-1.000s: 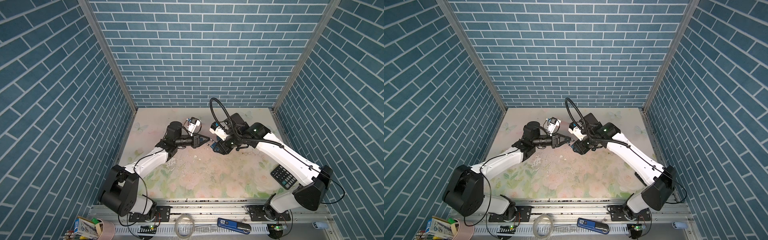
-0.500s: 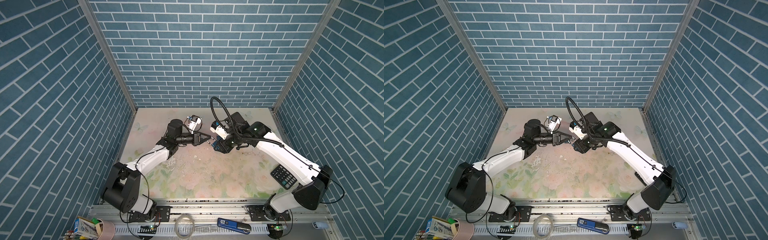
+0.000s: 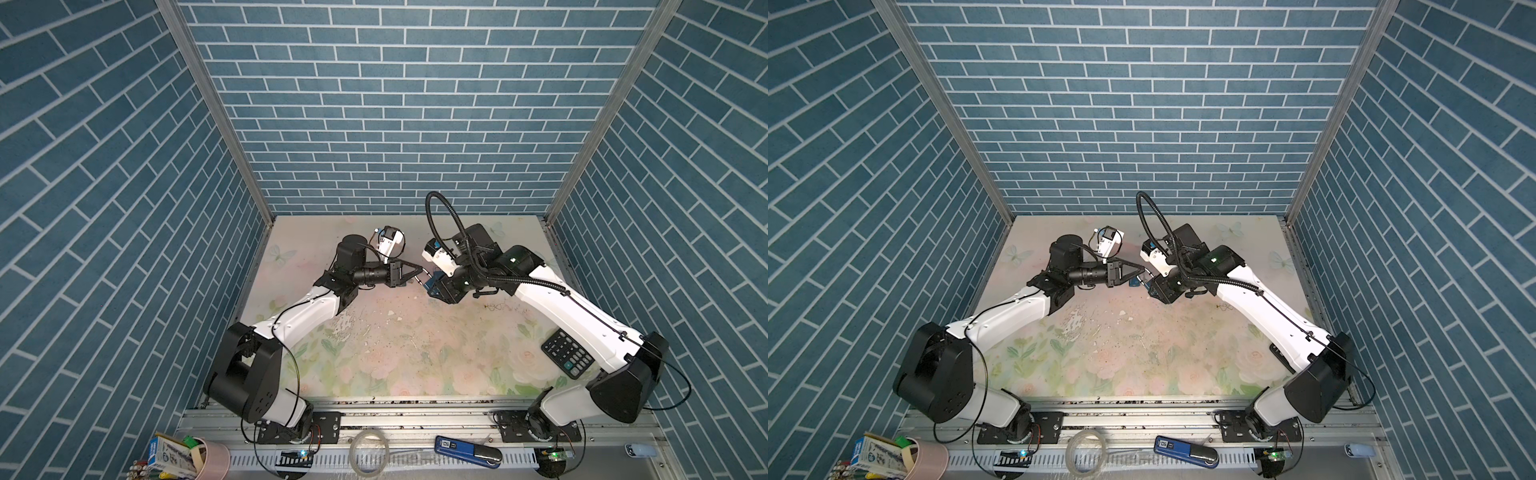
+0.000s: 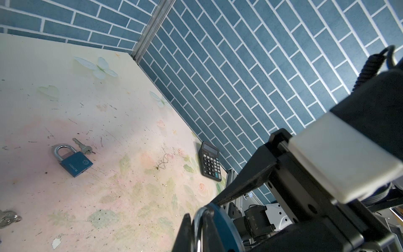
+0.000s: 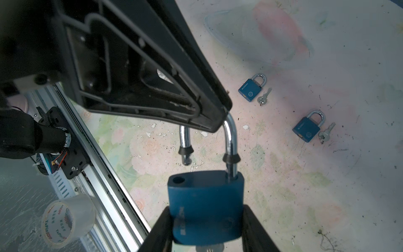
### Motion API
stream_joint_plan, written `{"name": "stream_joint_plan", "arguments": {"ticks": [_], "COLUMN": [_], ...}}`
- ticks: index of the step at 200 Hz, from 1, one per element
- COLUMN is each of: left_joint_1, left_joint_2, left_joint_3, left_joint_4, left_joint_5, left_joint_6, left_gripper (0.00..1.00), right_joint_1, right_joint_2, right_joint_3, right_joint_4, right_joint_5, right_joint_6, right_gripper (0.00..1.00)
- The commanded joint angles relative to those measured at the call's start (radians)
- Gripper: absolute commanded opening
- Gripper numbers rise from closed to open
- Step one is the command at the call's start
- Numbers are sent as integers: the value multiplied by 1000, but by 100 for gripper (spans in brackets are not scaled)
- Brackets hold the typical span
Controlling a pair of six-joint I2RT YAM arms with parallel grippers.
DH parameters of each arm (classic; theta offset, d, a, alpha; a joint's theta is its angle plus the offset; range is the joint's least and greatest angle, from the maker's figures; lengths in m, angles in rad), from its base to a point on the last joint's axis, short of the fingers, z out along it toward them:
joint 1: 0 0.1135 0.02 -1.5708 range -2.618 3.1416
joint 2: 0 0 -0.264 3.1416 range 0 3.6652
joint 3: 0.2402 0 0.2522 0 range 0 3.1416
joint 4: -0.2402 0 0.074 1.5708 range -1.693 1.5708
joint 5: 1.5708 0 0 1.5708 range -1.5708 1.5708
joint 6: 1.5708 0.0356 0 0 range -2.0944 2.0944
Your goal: Lock with the key
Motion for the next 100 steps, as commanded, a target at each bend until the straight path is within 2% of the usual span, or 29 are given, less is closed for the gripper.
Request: {"name": "stream_joint_plan", "arguments": {"ticks": [1, 66, 100], "left_joint_1": [1, 9, 10], "left_joint_2": [14, 25, 22], "left_joint_3": [21, 27, 31], "left_joint_4": [9, 45, 57], "left_joint_5": [-42, -65, -79], "left_joint_6": [-12, -42, -50], "left_gripper": [0, 0, 0], "right_joint_1": [-16, -42, -56], "right_joint_2": [-51, -73, -84], "right_joint_3": [-15, -48, -64], "right_joint_4": [64, 84, 95], "right_joint_5": [-11, -17, -20], "right_joint_6": [-1, 2, 5], "right_gripper": [42, 53, 55]}}
